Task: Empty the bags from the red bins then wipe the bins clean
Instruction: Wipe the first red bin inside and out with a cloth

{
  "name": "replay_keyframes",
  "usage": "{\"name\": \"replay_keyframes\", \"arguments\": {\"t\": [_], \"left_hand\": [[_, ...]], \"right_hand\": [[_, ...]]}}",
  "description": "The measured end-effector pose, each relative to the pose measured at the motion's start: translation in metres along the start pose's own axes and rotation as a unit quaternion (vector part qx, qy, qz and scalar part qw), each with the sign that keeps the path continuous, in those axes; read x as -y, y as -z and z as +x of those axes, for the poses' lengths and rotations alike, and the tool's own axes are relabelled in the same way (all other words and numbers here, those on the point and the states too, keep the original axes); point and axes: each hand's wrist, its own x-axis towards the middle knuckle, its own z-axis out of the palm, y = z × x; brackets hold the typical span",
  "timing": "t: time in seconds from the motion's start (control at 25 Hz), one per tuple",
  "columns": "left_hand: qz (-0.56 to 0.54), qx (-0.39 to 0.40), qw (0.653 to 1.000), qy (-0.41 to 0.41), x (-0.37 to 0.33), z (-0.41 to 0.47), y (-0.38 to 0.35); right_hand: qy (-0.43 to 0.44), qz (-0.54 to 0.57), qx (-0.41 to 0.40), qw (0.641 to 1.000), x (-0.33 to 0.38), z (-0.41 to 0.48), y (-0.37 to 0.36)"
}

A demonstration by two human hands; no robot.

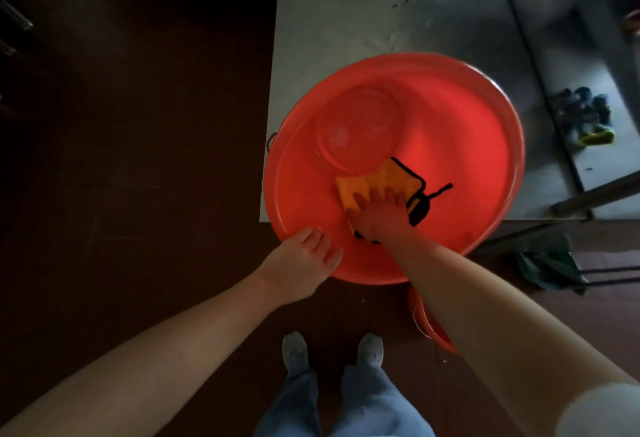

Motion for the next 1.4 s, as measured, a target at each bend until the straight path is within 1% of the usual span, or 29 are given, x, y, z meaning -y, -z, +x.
{"name": "replay_keyframes", "arguments": {"t": [0.16,0.32,0.4,0.48,0.6,0.72,0.8,0.88,1.0,1.12,1.24,1.32,1.4], "left_hand": [[0.002,0.017,1.000,-0.014,0.007,0.000,0.008],[0.003,0.040,0.999,-0.035,0.020,-0.005,0.016],[0.013,0.055,0.997,-0.051,0.029,-0.007,0.019],[0.029,0.075,0.994,-0.070,0.038,-0.007,0.025],[0.043,0.080,0.991,-0.095,0.057,-0.005,0.036],[0.058,0.056,0.990,-0.112,0.087,-0.004,0.047],[0.085,0.040,0.988,-0.126,0.108,-0.005,0.052],[0.116,0.046,0.983,-0.135,0.123,-0.005,0.056],[0.160,0.081,0.979,-0.094,0.126,-0.006,0.062],[0.166,0.153,0.974,-0.029,0.100,0.002,0.064],[0.084,0.174,0.981,0.011,0.051,0.015,0.056],[0.016,0.164,0.985,0.043,0.022,0.028,0.043],[-0.025,0.137,0.988,0.067,0.009,0.039,0.034]], "right_hand": [[0.002,-0.004,-0.007,1.000,0.006,-0.056,0.002],[0.017,-0.004,0.019,1.000,0.008,-0.104,0.003],[0.040,-0.007,0.031,0.999,0.004,-0.123,0.000],[0.068,-0.036,0.032,0.997,-0.001,-0.140,-0.004],[0.091,-0.075,-0.005,0.993,-0.010,-0.153,-0.004],[0.090,-0.109,-0.027,0.990,-0.017,-0.155,0.004],[0.075,-0.155,-0.031,0.985,-0.024,-0.155,0.006],[0.073,-0.193,-0.044,0.978,-0.030,-0.154,0.008],[0.075,-0.220,-0.057,0.971,-0.033,-0.151,0.012],[0.094,-0.222,-0.097,0.966,-0.049,-0.138,0.004],[0.092,-0.219,-0.072,0.969,-0.042,-0.143,0.018],[0.098,-0.201,-0.068,0.972,-0.043,-0.140,0.018],[0.090,-0.166,-0.075,0.979,-0.047,-0.137,0.018]]}}
